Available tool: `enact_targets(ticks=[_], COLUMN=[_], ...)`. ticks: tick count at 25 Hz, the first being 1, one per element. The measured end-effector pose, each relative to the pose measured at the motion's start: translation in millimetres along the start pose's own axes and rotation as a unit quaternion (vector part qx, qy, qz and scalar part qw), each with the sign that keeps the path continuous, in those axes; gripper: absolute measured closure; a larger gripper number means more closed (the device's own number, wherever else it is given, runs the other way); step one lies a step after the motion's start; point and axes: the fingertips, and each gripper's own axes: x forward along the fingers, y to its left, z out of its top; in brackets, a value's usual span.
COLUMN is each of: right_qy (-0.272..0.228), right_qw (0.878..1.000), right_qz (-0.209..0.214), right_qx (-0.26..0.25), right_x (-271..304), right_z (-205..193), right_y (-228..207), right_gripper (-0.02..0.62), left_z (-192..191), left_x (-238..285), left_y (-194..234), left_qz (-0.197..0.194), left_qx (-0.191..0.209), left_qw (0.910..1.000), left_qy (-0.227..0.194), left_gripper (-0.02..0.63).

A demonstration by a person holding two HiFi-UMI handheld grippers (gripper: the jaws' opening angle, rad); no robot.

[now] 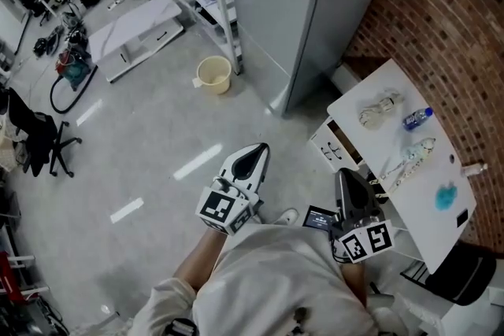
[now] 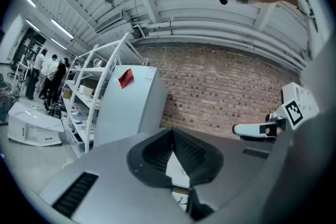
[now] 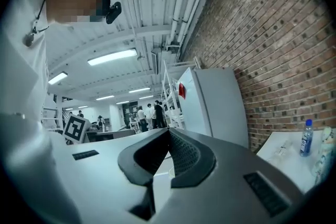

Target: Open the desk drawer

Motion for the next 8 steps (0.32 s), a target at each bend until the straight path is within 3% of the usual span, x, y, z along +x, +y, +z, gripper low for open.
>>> enact_targets(ticks=[8], right_qy=[-0.014], right_qw=[0.999], right_qz=[-0.042], right_qx=[0.011], right_x=[2], right_z=[-4], right_y=[5], right_gripper=[0.569], left_z=[7], left_x=[3], left_y=[11], left_qz=[-0.041], left_qx=[0.002], left_qw=[0.9991], left_qy=[-0.010], left_gripper=[0.598])
